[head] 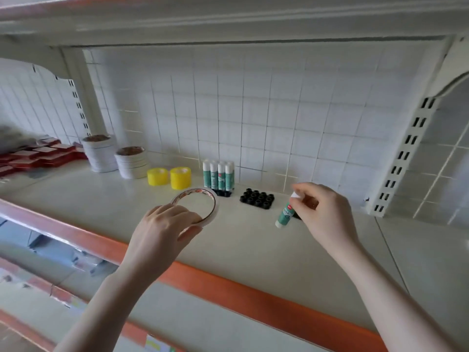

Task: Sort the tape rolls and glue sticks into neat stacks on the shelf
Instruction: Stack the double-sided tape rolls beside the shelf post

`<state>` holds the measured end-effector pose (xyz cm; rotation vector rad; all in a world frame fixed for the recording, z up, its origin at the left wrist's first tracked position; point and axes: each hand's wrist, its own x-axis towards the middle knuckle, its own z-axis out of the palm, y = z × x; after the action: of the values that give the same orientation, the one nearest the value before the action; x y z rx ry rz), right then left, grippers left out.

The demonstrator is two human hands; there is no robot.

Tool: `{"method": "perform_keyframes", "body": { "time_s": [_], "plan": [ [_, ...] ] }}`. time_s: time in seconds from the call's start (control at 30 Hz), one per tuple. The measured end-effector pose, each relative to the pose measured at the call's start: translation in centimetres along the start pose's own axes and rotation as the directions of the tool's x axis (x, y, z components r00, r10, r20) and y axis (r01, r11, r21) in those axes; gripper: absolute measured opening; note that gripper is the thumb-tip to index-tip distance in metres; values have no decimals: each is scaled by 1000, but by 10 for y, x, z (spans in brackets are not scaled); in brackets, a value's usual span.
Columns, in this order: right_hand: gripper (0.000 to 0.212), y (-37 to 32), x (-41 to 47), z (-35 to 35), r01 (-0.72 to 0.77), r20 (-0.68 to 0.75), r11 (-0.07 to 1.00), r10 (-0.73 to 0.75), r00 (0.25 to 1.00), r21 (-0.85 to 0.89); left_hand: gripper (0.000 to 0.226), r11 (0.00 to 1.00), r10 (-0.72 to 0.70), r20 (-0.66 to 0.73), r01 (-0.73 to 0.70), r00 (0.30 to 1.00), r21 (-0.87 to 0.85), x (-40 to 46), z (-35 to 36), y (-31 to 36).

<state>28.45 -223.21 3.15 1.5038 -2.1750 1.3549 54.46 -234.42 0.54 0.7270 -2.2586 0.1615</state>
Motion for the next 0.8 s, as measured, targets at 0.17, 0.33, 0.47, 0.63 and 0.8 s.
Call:
{"method": "perform_keyframes", "body": {
  "time_s": [0.17, 0.33, 0.47, 0.63, 0.8],
  "plan": [
    [14, -26, 29, 41, 30, 62, 1000, -30, 998, 0, 30, 998, -58, -13, 58, 998, 20, 3, -3, -43],
    [19, -38, 62, 83, 63, 113, 998, -63, 992, -1, 29, 994, -90, -2, 90, 996, 58, 12, 8, -75],
    [22, -43, 92, 118, 87, 131, 996, -89, 987, 20, 29, 988, -137, 23, 135, 990, 74, 20, 22, -101],
    [19, -51, 116, 158, 139, 189, 990, -141, 972, 25, 29, 976, -193, 41, 188, 980, 108, 24, 39, -125],
    [20, -59, 122, 184, 214, 220, 977, -210, 953, 7, 18, 958, -269, 49, 262, 962, 116, 20, 47, -133]
  ]
}}
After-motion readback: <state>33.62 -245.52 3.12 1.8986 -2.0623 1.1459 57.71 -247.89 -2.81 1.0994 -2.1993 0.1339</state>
